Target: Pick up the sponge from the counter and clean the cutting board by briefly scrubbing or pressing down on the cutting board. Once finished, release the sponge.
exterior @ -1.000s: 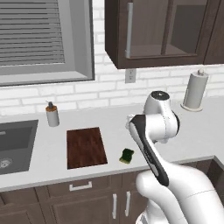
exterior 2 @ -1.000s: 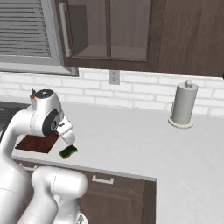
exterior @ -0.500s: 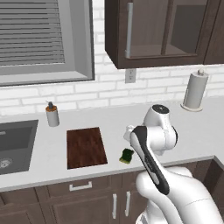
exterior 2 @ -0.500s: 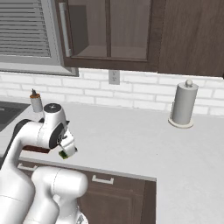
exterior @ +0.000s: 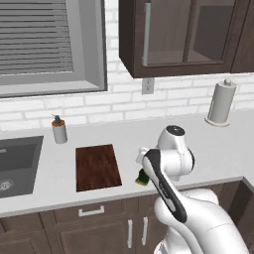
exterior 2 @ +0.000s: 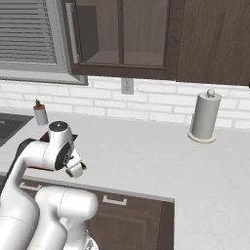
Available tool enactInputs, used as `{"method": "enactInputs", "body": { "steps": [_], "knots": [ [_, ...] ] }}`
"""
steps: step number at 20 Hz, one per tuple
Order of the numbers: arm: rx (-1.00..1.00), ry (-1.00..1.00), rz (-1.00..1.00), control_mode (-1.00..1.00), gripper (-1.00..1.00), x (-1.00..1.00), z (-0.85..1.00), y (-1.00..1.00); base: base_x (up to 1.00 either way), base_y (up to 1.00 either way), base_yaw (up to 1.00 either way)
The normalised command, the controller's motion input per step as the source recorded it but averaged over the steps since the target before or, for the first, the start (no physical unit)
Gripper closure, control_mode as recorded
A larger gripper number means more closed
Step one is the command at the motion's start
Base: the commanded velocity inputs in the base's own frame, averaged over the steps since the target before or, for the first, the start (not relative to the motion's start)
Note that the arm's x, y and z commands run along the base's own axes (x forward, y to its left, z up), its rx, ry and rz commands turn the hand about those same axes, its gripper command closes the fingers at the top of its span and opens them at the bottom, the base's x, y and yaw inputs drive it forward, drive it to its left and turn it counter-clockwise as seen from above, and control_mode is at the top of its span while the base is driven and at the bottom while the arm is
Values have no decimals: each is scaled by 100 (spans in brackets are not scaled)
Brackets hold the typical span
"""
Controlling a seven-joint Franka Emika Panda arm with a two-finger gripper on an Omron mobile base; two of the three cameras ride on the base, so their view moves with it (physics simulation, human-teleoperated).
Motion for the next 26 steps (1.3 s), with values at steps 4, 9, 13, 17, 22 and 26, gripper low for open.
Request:
{"method": "enactInputs", "body": {
  "steps": [4,9,13,17,22,26],
  "knots": [
    [0,9,0,-100,-100,36,-9,14,0,0,0],
    [0,7,0,-100,-100,29,-7,4,0,0,0],
    [0,6,0,-100,-100,18,-14,0,0,0,0],
    [0,8,1,-100,-100,19,-23,0,0,0,0],
    [0,12,5,-100,-100,24,-27,0,0,0,0],
    [0,10,5,-100,-100,22,-21,0,0,0,0]
  ]
}}
